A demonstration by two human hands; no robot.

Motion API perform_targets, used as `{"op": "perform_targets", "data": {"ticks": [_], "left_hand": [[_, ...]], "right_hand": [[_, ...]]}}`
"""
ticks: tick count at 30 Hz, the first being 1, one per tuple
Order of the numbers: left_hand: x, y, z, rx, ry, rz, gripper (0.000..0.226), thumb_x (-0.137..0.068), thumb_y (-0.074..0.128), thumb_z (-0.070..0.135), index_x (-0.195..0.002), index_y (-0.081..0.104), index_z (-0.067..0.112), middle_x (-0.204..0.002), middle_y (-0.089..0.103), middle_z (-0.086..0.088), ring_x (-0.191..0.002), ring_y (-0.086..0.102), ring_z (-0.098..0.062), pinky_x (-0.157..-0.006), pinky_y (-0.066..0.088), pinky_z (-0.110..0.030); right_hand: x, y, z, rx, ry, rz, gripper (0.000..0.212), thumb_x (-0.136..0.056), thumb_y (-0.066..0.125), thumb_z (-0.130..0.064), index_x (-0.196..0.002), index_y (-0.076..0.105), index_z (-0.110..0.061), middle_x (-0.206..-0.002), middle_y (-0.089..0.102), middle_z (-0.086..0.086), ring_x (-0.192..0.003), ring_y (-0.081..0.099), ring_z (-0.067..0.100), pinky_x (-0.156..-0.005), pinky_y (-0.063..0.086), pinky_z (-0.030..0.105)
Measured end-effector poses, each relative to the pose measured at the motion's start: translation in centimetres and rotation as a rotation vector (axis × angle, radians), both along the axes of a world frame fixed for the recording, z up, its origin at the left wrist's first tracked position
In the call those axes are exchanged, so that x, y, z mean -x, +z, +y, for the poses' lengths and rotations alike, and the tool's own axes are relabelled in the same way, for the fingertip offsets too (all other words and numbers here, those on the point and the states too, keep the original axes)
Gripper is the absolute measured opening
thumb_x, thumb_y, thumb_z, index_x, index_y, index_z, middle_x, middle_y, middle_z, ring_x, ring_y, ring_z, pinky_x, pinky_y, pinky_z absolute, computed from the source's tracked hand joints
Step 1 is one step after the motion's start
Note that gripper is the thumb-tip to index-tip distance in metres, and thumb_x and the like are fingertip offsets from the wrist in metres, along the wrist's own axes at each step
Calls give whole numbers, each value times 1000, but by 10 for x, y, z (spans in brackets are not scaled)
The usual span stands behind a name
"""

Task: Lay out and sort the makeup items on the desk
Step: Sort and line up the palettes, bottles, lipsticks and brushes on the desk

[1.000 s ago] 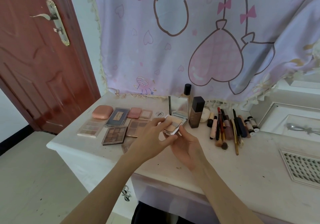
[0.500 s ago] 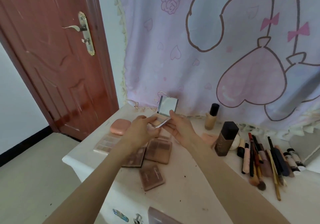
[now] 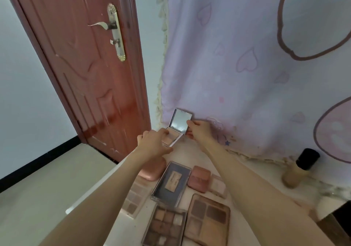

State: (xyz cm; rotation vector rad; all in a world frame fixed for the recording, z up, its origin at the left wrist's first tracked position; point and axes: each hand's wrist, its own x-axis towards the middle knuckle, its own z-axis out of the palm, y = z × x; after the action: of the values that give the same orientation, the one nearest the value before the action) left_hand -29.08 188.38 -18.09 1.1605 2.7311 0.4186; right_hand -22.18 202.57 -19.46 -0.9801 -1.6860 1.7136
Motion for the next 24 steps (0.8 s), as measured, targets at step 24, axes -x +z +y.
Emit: {"op": "perform_targets", "data": {"ticks": [24], "left_hand": [[10,-10,5,126,84,-96,72,-81,60,52,-140,28,24,-139,34,-8,-126,32,-29,-100,27,-41]], "right_hand": [[18,-21,14,-55,52,-104,18,-85,51,0,-76,67,0,-74,61,11,-74,58,22,-75,50,37]]}}
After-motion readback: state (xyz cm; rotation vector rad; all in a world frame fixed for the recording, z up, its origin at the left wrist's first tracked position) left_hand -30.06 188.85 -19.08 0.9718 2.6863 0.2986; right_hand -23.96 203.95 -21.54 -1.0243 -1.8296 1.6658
